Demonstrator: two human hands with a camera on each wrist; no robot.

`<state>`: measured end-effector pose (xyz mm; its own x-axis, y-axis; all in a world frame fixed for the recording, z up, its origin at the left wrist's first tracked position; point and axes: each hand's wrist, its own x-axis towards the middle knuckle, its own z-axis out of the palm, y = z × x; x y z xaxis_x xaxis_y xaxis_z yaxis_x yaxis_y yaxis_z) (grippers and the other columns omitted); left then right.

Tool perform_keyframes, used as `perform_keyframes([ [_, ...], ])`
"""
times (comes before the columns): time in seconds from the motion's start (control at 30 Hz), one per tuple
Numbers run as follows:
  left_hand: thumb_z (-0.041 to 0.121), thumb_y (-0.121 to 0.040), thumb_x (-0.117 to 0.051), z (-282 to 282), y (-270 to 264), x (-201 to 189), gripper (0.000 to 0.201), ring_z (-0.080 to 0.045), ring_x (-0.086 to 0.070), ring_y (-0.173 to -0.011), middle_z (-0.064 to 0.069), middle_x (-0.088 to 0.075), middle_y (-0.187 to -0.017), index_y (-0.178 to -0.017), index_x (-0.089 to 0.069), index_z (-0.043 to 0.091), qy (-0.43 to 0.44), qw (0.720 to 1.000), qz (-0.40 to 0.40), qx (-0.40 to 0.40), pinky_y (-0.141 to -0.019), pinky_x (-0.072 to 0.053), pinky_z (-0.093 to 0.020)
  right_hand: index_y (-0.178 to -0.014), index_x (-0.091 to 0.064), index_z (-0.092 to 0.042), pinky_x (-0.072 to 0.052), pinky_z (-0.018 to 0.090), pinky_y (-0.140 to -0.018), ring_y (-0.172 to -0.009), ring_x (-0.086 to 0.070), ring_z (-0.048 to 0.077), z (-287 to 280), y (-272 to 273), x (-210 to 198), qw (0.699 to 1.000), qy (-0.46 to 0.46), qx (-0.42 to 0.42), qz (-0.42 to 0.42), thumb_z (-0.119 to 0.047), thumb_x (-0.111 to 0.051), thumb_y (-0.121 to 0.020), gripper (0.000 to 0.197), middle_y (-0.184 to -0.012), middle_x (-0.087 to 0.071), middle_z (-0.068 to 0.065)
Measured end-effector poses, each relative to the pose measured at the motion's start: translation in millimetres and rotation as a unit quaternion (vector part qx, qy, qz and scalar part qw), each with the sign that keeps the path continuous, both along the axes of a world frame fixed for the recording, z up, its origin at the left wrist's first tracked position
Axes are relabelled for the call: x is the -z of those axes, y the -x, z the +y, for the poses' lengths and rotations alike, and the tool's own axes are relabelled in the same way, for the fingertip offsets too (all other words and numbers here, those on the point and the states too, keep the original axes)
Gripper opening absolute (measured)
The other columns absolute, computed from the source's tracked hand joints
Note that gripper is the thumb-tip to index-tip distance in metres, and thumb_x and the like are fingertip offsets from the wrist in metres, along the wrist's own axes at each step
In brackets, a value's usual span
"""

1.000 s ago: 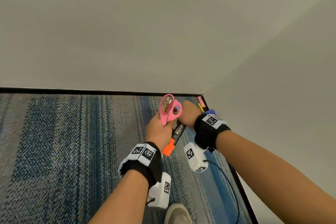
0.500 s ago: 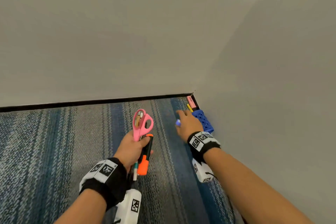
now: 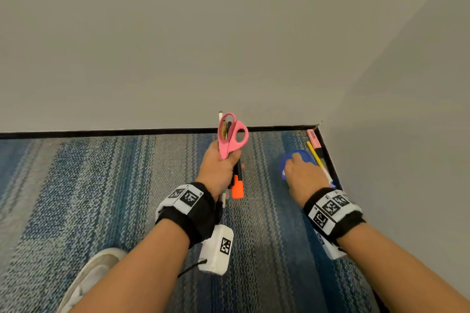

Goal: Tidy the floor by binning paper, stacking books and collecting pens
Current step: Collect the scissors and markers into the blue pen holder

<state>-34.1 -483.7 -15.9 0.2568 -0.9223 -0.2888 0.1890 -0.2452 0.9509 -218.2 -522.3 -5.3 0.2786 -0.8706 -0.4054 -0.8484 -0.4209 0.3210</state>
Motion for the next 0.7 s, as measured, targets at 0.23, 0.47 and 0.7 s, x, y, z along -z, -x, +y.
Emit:
perform_keyframes([
  [0.23,0.004,-0.095,-0.053,-16,9,-2,0.016,-0.025,-0.064,-0.072,-0.007,-0.059,-0.077,-0.111,-0.054,0.001,-0.015,0.999,0.043,-0.009,-0.072,-0.053,-0.039,-0.134,-0.036,-0.017,-0.056,0.044,-0.072,-0.1,-0.061,0.035,4,25,23,0.962,0.102,0.092,-0.236,-0.036,-0.072,-0.08,0.067,-0.146,-0.024,0.013],
  [0.47,0.001,-0.096,-0.052,-8,10,2,0.015,-0.021,-0.063,-0.073,-0.006,-0.058,-0.087,-0.11,-0.054,0.004,-0.004,0.998,0.059,0.03,-0.064,-0.057,-0.028,-0.092,-0.056,-0.009,-0.051,0.046,-0.09,-0.083,-0.062,0.034,-42,60,63,0.671,0.04,0.523,-0.524,-0.059,-0.053,-0.086,0.05,-0.088,-0.061,0.017],
  [0.7,-0.001,-0.095,-0.052,-18,-8,-8,0.013,-0.02,-0.064,-0.069,-0.008,-0.058,-0.088,-0.106,-0.053,0.005,0.015,0.998,0.066,0.009,-0.055,-0.055,-0.02,-0.128,-0.044,-0.011,-0.042,0.037,-0.095,-0.114,-0.054,0.029,-42,39,51,0.767,0.034,0.377,-0.519,-0.033,-0.082,-0.071,0.072,-0.133,-0.051,0.014],
])
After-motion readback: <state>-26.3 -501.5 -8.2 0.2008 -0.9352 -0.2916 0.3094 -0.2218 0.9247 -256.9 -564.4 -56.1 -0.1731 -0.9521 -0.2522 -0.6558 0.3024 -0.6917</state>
